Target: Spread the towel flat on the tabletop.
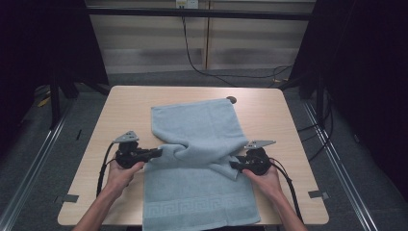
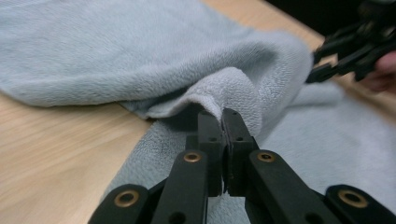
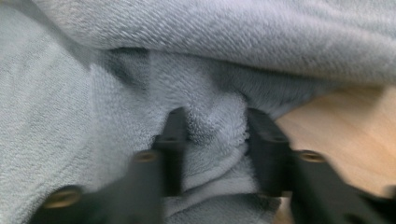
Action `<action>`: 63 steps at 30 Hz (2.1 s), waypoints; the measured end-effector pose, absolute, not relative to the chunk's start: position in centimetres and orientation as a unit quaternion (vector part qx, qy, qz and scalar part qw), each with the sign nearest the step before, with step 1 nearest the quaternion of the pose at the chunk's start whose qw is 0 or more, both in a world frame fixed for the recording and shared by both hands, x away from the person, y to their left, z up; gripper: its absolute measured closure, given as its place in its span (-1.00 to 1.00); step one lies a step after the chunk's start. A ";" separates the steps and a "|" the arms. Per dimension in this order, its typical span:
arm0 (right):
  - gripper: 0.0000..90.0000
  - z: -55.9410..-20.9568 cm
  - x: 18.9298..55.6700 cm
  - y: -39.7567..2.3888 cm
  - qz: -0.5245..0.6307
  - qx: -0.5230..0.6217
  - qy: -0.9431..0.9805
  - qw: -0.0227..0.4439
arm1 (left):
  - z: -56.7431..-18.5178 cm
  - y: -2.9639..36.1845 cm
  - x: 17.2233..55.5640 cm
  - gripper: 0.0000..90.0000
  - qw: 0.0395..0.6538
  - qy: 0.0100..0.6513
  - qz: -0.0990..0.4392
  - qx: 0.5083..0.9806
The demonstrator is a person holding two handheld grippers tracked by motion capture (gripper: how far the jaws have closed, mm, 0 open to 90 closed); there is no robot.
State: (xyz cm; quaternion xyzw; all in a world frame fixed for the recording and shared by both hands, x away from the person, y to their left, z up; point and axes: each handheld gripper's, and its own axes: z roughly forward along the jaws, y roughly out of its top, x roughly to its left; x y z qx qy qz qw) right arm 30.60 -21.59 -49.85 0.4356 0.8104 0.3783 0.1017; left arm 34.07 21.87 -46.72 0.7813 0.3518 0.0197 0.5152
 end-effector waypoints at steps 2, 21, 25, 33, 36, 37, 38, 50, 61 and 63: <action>0.77 -49.3 30.5 -21.9 0.388 0.435 0.806 0.105 | -46.5 23.3 33.8 0.96 0.516 0.359 0.031 0.777; 0.35 -44.2 31.6 -24.5 0.451 0.435 0.767 0.140 | -45.4 24.5 31.9 0.37 0.521 0.391 0.061 0.756; 0.23 -45.5 31.0 -25.7 0.464 0.447 0.756 0.118 | -44.5 22.7 29.1 0.46 0.526 0.316 0.046 0.788; 0.20 -48.7 31.3 -23.5 0.392 0.436 0.804 0.097 | -49.4 18.7 29.3 0.44 0.445 0.295 -0.013 0.845; 0.20 -49.7 30.9 -22.6 0.373 0.428 0.818 0.095 | -50.3 18.5 30.1 0.38 0.434 0.307 -0.011 0.847; 0.21 -49.6 30.7 -22.4 0.372 0.421 0.822 0.090 | -50.5 18.6 30.3 0.38 0.436 0.310 -0.007 0.845; 0.21 -49.6 30.4 -22.1 0.368 0.417 0.826 0.085 | -50.4 18.7 30.3 0.37 0.434 0.315 0.000 0.844; 0.30 -48.9 22.8 -20.9 0.398 0.378 0.836 0.014 | -50.0 18.0 29.1 0.21 0.442 0.275 0.009 0.854; 0.12 -49.7 27.6 -20.5 0.387 0.388 0.834 0.061 | -50.3 18.6 27.4 0.22 0.425 0.247 0.009 0.871; 0.36 -49.8 27.5 -20.3 0.381 0.380 0.840 0.064 | -50.3 18.3 27.2 0.22 0.418 0.237 0.025 0.877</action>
